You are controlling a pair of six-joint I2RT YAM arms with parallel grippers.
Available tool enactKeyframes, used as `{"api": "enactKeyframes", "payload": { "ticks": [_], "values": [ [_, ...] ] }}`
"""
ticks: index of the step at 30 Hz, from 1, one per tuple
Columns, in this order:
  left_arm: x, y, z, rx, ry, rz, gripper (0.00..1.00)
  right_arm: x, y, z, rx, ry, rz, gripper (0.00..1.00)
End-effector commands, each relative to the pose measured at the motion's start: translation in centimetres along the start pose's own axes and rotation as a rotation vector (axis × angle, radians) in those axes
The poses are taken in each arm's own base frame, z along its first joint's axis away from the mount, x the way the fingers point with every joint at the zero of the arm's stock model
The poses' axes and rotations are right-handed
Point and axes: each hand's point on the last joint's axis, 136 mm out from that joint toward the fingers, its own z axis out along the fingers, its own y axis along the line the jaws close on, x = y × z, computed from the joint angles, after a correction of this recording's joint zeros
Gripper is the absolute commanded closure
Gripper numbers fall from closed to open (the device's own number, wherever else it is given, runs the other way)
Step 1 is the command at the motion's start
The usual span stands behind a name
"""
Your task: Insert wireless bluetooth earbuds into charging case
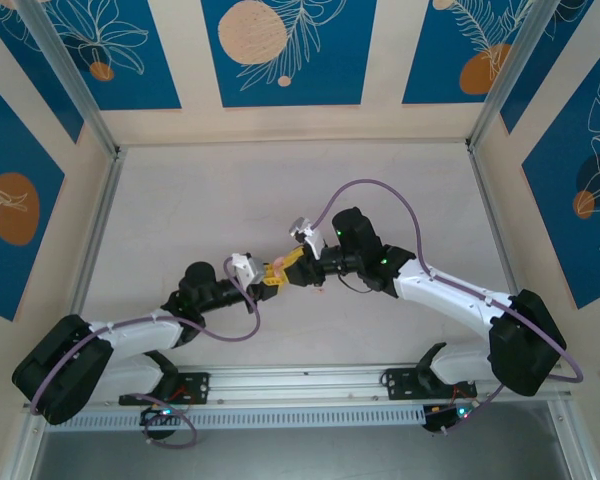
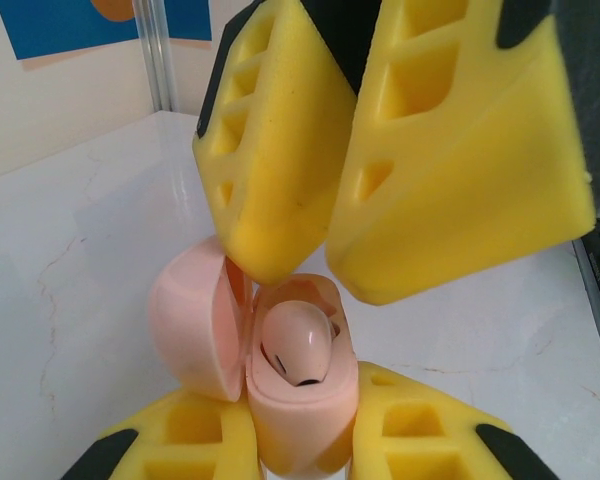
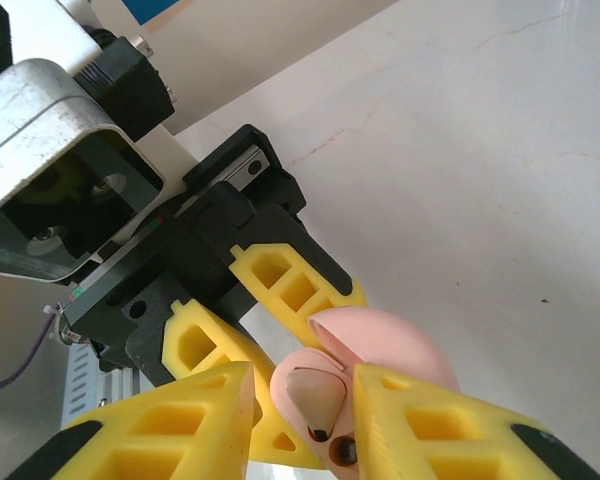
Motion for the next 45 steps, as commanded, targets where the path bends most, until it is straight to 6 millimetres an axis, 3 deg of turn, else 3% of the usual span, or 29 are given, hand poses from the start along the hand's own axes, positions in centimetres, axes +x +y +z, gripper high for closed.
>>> {"api": "enactKeyframes", "payload": {
  "ticks": [1,21,45],
  "values": [
    [-1.8,0.0,0.0,0.016,-0.043,0.036,0.87,-0.6,0.3,0.1,-0.026,0.003,0.009,0.71],
    [-1.8,-0.1,-0.2,0.011,-0.037,0.038,0.88,0.5,-0.3,0.7,-0.028,0.035,0.029,0.88],
    [-1.5,-0.1,-0.6,0.004,-0.018,0.050,0.88,0.6,-0.1,0.9,-0.043,0.055,0.040,0.83]
  ]
}}
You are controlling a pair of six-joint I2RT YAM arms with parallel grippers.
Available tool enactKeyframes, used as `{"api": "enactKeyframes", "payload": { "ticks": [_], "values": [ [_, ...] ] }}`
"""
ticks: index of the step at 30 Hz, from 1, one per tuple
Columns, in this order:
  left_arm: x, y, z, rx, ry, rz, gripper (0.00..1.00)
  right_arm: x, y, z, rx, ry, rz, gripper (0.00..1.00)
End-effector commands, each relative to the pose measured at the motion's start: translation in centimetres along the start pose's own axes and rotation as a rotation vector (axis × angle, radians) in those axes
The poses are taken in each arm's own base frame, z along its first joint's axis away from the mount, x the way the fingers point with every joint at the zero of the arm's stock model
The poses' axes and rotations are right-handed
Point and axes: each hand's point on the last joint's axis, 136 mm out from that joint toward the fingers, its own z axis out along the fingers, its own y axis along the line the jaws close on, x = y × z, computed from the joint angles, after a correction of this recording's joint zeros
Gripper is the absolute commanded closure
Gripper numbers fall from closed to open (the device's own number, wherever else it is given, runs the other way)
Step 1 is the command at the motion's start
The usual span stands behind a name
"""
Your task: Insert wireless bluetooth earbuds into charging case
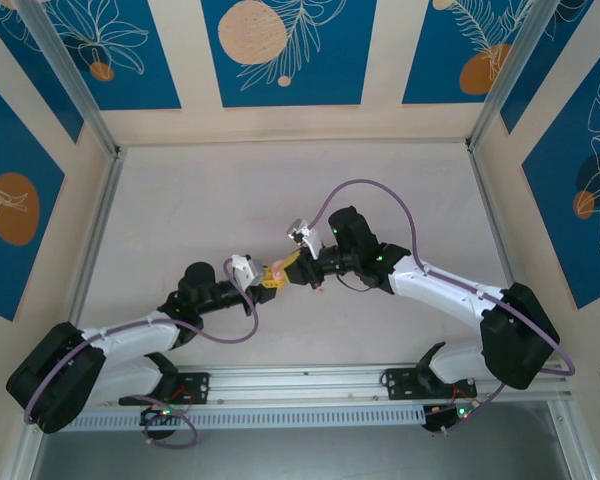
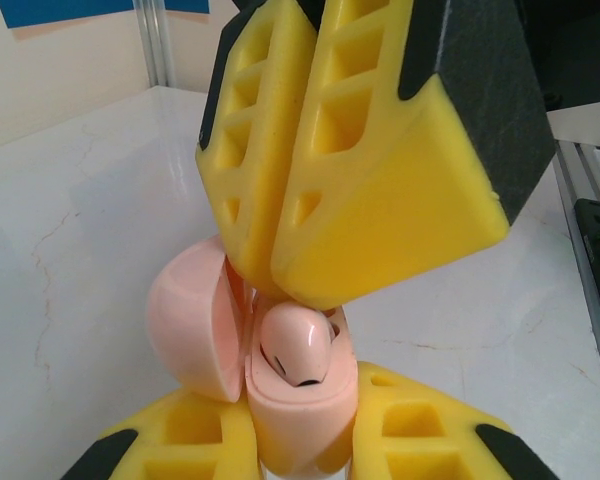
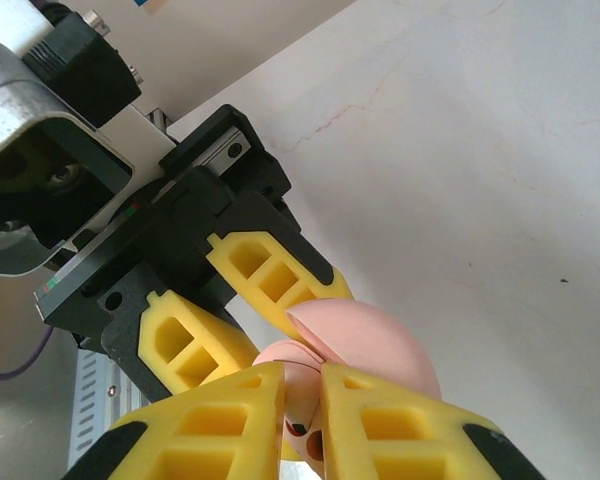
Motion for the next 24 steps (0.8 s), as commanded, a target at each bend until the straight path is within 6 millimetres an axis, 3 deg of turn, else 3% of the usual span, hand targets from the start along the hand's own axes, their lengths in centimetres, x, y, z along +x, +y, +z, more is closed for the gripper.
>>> {"api": "enactKeyframes", "payload": {
  "ticks": [1,7,13,18,24],
  "values": [
    [-2.2,0.1,-0.2,0.000,-0.062,0.067,0.88,-0.3,0.1,0.2,-0.014,0.018,0.008,0.83],
    [-1.3,0.4,-0.2,-0.017,-0.018,0.080,0.88,-0.5,0.3,-0.3,-0.013,0.024,0.039,0.81],
    [0.5,1.0,-0.7,-0.062,0.066,0.104,0.88,-0.4,-0.1,-3.0,0.095,0.093,0.195,0.76],
    [1.5,1.4,-1.1,-0.095,0.116,0.119,0.88,3.1,-1.9,-5.3,0.249,0.253,0.521,0.74],
    [2.6,1.9,-1.3,-0.119,0.170,0.111,0.89,8.8,-3.0,-5.4,0.340,0.388,0.873,0.72]
  ]
}}
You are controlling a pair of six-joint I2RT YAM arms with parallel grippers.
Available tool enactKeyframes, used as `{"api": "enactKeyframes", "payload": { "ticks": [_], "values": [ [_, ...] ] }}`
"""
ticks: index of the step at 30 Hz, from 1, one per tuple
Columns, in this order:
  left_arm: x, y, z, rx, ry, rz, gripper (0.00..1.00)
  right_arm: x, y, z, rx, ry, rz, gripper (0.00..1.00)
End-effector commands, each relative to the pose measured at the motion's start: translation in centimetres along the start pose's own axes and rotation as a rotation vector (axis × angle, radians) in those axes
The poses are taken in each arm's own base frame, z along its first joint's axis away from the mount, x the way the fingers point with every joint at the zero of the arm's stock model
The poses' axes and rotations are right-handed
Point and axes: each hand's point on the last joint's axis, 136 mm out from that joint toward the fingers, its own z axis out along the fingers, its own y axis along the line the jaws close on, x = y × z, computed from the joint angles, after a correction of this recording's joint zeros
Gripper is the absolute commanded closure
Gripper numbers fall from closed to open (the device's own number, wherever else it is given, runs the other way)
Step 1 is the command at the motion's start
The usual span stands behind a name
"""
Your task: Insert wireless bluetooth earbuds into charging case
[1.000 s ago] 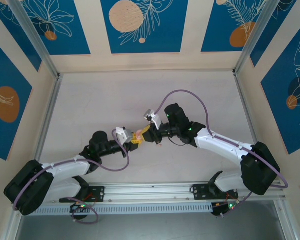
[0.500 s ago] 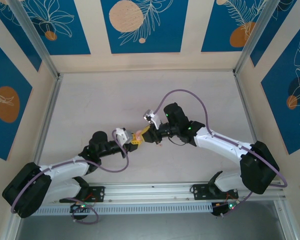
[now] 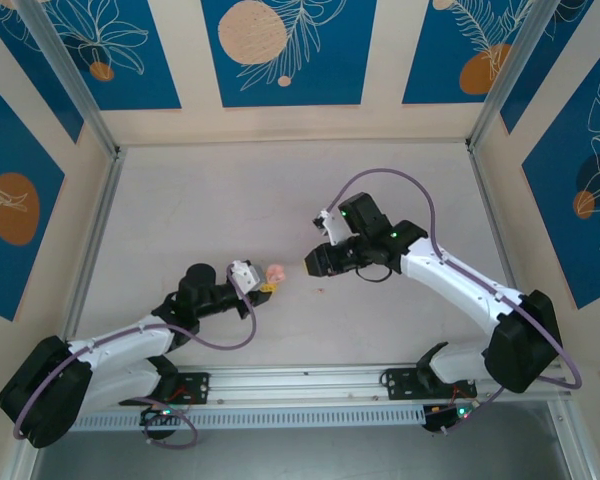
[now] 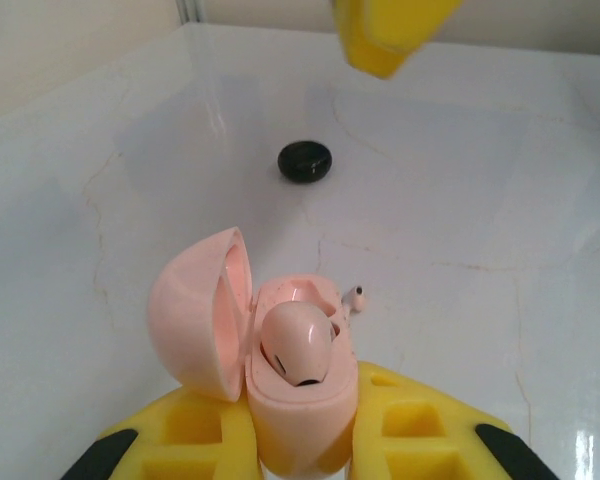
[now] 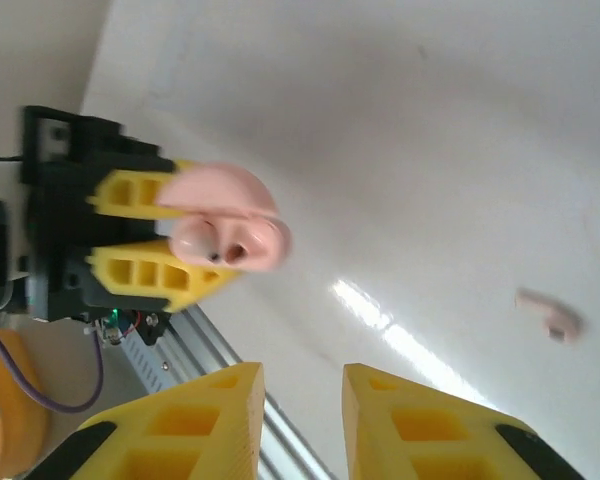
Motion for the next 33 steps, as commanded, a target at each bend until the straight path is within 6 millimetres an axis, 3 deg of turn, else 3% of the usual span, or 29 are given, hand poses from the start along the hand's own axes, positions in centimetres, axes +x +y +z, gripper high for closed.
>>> {"api": "enactKeyframes", "payload": {
  "ticks": [1,7,15,33],
  "values": [
    [-0.1,0.7,-0.1,-0.026,0.029,0.023,0.89,4.7,-3.6,1.4,0.108,0.168,0.314,0.71],
    [0.3,0.9,-0.2,-0.043,0.046,0.038,0.89,6.4,-6.5,4.4,0.168,0.254,0.470,0.69],
    [0.7,0.9,-0.3,-0.053,0.045,0.030,0.89,6.4,-8.7,7.2,0.213,0.305,0.499,0.58],
    [0.3,1.2,-0.7,-0.074,0.032,0.035,0.88,2.4,-10.9,10.3,0.198,0.262,0.443,0.59]
  ]
}}
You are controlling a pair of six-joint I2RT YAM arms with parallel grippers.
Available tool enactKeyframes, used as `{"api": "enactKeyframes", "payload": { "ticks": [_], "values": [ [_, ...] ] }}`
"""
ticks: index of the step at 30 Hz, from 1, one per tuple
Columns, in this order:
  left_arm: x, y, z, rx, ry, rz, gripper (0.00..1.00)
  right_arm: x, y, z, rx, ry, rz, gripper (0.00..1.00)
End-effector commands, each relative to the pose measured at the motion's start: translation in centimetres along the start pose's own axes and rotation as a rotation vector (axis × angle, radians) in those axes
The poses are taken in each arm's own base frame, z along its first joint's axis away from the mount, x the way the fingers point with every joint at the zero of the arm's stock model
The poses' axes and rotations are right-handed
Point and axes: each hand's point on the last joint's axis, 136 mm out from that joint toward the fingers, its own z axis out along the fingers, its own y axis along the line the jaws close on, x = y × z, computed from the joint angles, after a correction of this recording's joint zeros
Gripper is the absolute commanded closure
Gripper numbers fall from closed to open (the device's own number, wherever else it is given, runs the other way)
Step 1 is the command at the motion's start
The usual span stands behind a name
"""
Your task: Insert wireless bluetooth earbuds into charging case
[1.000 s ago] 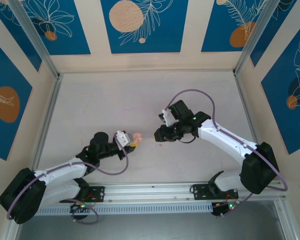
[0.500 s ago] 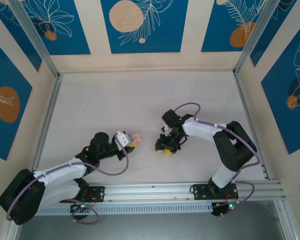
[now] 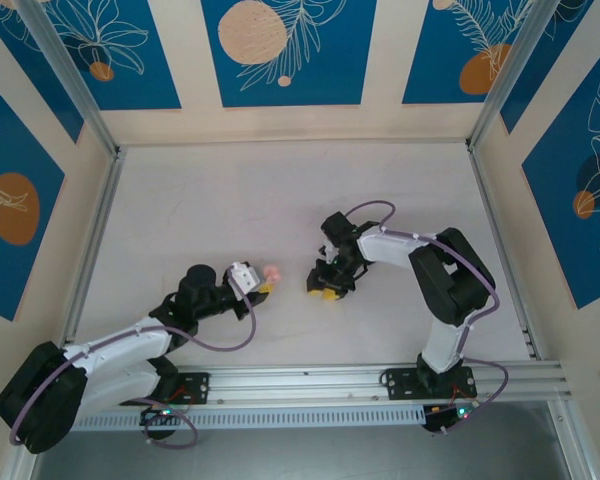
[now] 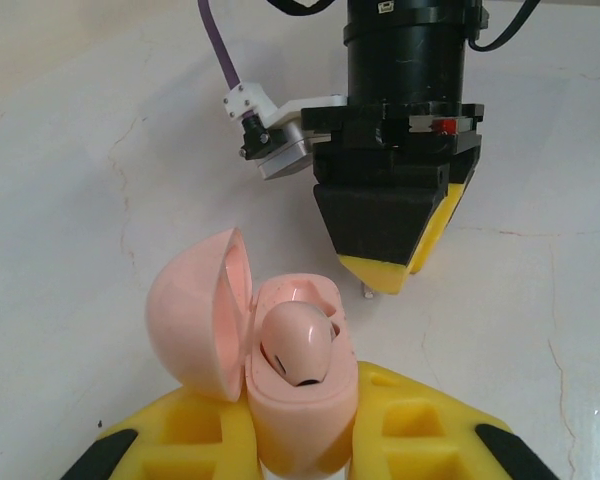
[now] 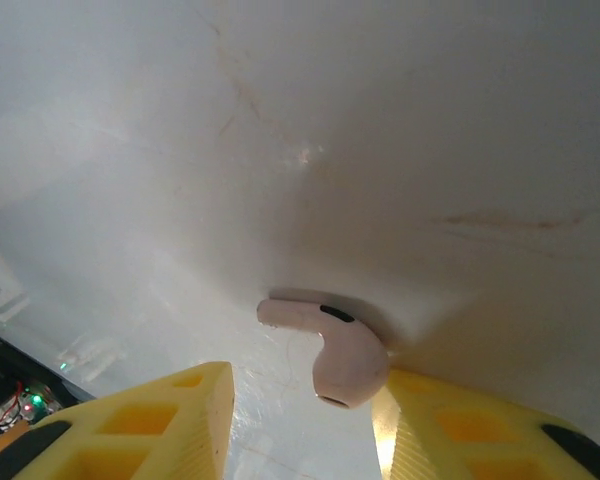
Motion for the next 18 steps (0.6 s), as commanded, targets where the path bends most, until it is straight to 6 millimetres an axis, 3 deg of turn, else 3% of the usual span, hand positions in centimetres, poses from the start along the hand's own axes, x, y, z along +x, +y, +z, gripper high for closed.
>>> {"api": "enactKeyframes", "payload": {
  "ticks": [1,10,18],
  "values": [
    [-0.6,0.4,-0.3,-0.022,-0.018,0.017,0.89,-2.1,1.0,0.1,-0.015,-0.043,-0.057,0.59],
    [-0.6,0.5,-0.6,-0.031,-0.012,0.024,0.89,-3.0,1.3,-0.9,0.017,-0.066,-0.099,0.60],
    [-0.5,0.5,-0.8,-0.031,-0.006,0.026,0.89,-2.3,0.3,-3.8,0.202,-0.081,-0.164,0.60]
  ]
}}
